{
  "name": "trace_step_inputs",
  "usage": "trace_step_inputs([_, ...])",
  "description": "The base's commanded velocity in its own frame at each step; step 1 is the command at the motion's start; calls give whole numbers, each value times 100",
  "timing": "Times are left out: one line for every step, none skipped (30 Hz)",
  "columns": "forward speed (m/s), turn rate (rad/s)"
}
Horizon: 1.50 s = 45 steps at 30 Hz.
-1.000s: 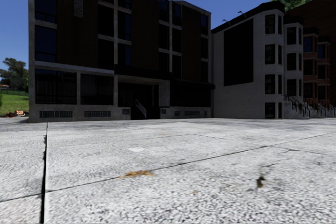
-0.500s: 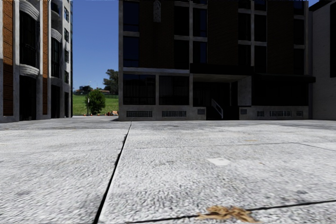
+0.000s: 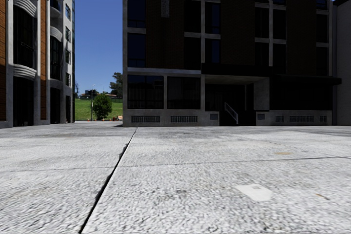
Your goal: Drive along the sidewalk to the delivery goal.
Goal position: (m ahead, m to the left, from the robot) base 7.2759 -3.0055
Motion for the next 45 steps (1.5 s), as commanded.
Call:
trace_step_inputs([174, 0])
trace_step_inputs([174, 0])
trace_step_inputs([174, 0])
trace_step_inputs([174, 0])
trace_step_inputs([174, 0])
trace_step_inputs([174, 0])
trace_step_inputs([174, 0])
trace_step_inputs([174, 0])
trace_step_inputs([174, 0])
trace_step_inputs([174, 0])
trace_step_inputs([174, 0])
trace_step_inputs([174, -40])
trace_step_inputs([174, -59])
trace_step_inputs([174, -59])
trace_step_inputs([174, -80])
trace_step_inputs([174, -120])
trace_step_inputs([174, -120])
trace_step_inputs([174, -120])
trace_step_inputs([174, -120])
trace_step_inputs([174, -120])
trace_step_inputs([174, -112])
trace_step_inputs([174, -6])
trace_step_inputs([174, -6])
trace_step_inputs([174, -1])
trace_step_inputs([174, 0])
trace_step_inputs([174, 0])
trace_step_inputs([174, 0])
trace_step_inputs([174, 0])
trace_step_inputs([174, 0])
trace_step_inputs([174, 0])
trace_step_inputs([174, 0])
trace_step_inputs([174, 0])
trace_step_inputs([174, 0])
trace_step_inputs([174, 0])
trace_step_inputs([174, 0])
trace_step_inputs([174, 0])
trace_step_inputs([174, 0])
trace_step_inputs([174, -13])
trace_step_inputs([174, -13])
trace_step_inputs([174, -60])
trace_step_inputs([174, -86])
trace_step_inputs([174, -120])
trace_step_inputs([174, -120])
trace_step_inputs([174, -120])
trace_step_inputs([174, -120])
